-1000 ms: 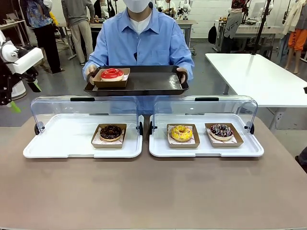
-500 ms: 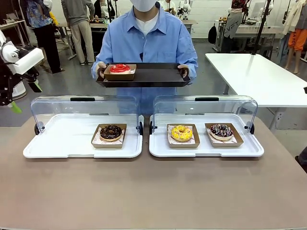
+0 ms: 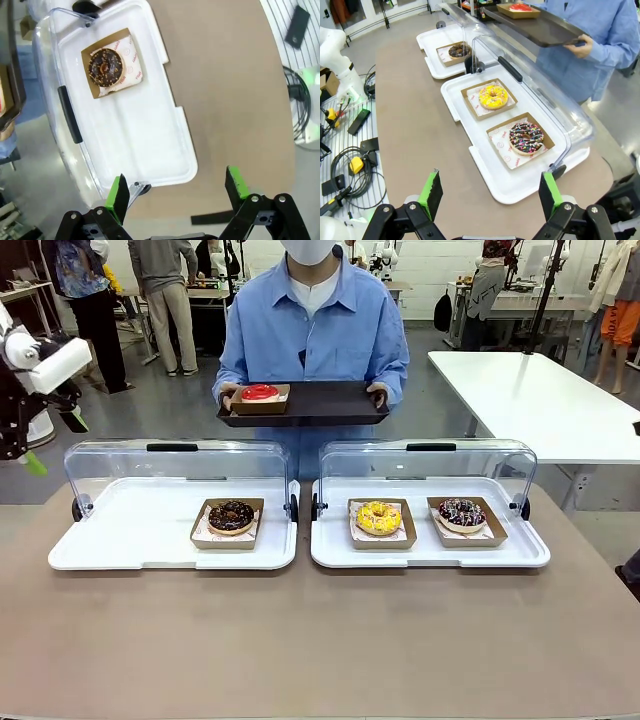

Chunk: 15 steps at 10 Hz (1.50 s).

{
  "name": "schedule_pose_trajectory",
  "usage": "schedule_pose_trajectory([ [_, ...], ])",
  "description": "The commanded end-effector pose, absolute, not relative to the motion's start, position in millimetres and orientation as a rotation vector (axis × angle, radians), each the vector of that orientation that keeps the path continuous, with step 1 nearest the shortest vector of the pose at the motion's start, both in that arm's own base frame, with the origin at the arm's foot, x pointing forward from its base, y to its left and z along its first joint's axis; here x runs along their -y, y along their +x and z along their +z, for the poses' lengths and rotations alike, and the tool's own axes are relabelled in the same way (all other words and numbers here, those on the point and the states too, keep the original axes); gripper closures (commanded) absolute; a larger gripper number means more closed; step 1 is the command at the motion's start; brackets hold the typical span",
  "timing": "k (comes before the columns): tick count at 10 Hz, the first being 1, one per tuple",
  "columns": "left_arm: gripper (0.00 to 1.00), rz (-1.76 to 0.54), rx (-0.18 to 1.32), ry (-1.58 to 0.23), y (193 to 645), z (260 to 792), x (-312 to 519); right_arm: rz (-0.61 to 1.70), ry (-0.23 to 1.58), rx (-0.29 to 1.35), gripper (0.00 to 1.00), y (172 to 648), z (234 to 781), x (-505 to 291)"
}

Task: Provide the desired donut to the person.
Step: Pick up and lift the Paper togo box containing the Donut pointed at by the person.

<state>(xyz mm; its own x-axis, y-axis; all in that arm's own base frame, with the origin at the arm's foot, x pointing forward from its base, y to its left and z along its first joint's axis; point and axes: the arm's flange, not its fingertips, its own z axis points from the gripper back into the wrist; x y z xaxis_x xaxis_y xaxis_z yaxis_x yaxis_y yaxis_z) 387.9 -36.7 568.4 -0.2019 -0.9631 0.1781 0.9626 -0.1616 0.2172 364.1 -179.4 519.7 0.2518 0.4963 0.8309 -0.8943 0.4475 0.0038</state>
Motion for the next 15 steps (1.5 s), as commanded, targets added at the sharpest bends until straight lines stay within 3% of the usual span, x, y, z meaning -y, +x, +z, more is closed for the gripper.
schedule_pose_trajectory([
  [1, 0.00, -1.553, 0.550, -0.241, 405.3, 558.1, -14.1, 1.015, 0.553, 0.890, 0.00, 365.1, 520.5, 178.6],
  [4, 0.00, -1.345, 0.866, -0.665, 420.8, 525.1, -81.2, 1.015, 0.553, 0.890, 0.00, 365.1, 520.5, 178.6],
  [5, 0.00, -1.358, 0.955, -0.732, 418.9, 513.1, -95.2, 1.015, 0.553, 0.890, 0.00, 365.1, 520.5, 178.6],
  [8, 0.00, -1.342, 1.095, -0.739, 410.1, 477.9, -129.2, 1.015, 0.553, 0.890, 0.00, 365.1, 520.5, 178.6],
  [15, 0.00, -1.269, 1.122, -0.836, 408.1, 446.9, -157.6, 1.015, 0.553, 0.890, 0.00, 365.1, 520.5, 178.6],
])
